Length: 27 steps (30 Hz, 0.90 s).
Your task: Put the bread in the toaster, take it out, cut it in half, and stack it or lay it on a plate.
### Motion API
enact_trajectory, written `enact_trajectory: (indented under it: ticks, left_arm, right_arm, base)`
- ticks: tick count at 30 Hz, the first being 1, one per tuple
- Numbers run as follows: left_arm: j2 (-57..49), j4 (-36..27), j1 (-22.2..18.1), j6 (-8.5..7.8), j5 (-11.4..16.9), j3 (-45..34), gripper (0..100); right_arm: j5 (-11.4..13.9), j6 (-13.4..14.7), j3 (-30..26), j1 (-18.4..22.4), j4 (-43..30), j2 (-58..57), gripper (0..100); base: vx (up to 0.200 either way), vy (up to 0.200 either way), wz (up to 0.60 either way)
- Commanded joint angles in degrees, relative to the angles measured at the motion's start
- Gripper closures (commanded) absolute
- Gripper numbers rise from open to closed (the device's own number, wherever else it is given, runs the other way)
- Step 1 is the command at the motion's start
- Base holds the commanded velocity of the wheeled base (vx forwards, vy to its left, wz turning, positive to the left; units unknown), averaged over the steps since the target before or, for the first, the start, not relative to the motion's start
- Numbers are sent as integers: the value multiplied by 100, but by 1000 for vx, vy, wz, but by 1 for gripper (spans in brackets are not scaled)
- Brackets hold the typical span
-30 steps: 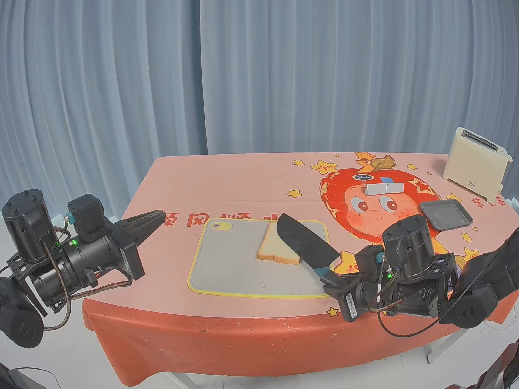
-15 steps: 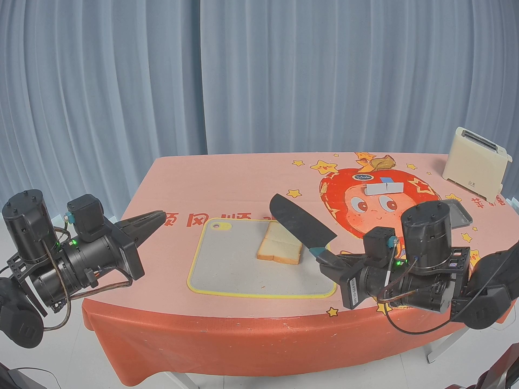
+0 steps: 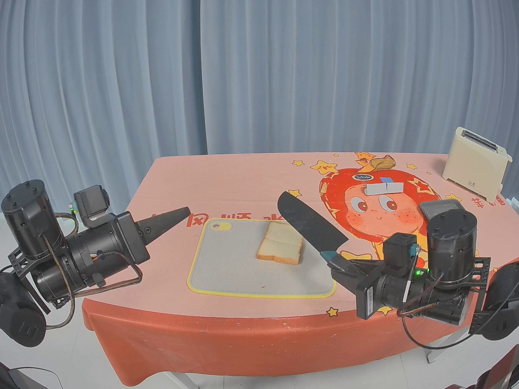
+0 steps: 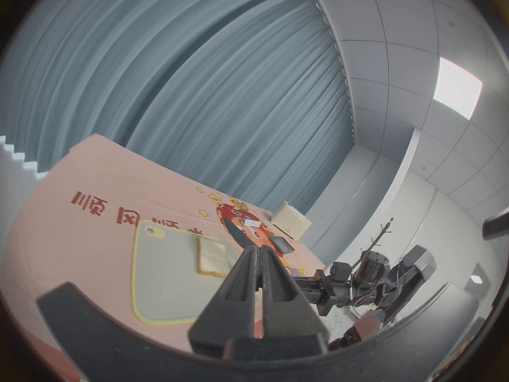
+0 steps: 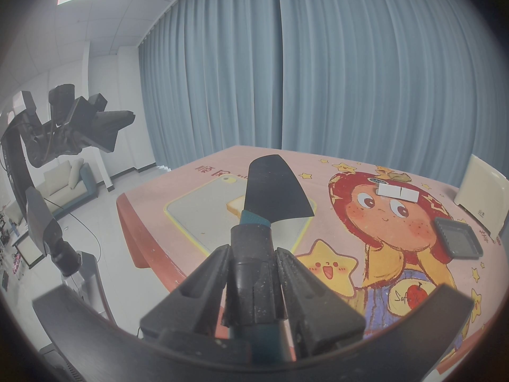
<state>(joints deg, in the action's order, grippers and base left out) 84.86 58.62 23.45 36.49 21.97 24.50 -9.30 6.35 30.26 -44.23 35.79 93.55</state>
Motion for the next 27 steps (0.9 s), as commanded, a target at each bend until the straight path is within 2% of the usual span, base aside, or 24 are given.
enact_trajectory:
  ticks: [1, 2, 3, 8, 11, 13, 14, 15, 16, 18, 20, 27]
  left_arm:
    - [127, 0, 151, 219, 150, 116, 100]
    - [224, 0, 195, 192, 141, 72, 100]
    - [330, 9, 247, 157, 141, 11, 0]
    - [505, 395, 529, 219, 97, -112, 0]
    - [637, 712, 581, 298, 71, -130, 0]
    - [655, 852, 599, 473, 44, -130, 0]
    - [646, 905, 652, 632, 18, -121, 0]
    - [646, 931, 678, 693, 1, -121, 0]
    - [664, 1002, 757, 904, -61, -95, 0]
    - [681, 1107, 775, 1027, -184, -95, 0]
    - [751, 1160, 783, 1054, -263, -95, 0]
    - [857, 1169, 898, 1062, -272, -121, 0]
  right_arm:
    - [-98, 42, -407, -68, 517, -285, 100]
    - [-98, 42, -407, -77, 684, -285, 100]
    - [-98, 50, -433, -77, 833, -285, 100]
    - [-142, 15, -556, -139, 1053, -258, 100]
    - [-256, 15, -565, -165, 1053, -197, 100]
    - [-300, 24, -565, -165, 1061, -170, 100]
    - [-318, 42, -565, -174, 1061, -135, 100]
    - [-318, 50, -565, -183, 1061, -118, 100]
    - [-318, 68, -565, -262, 1070, -65, 100]
    - [-318, 94, -565, -306, 1070, -21, 100]
    - [-318, 103, -556, -323, 1070, -21, 100]
    - [-309, 86, -591, -323, 1070, -30, 100]
  base:
    - [0, 0, 0]
    - [0, 0, 0]
    - [0, 0, 0]
    - [0, 0, 0]
    - [0, 0, 0]
    - [0, 0, 0]
    - [0, 0, 0]
    - [0, 0, 0]
    - [0, 0, 0]
    - [0, 0, 0]
    - [0, 0, 0]
    - [0, 0, 0]
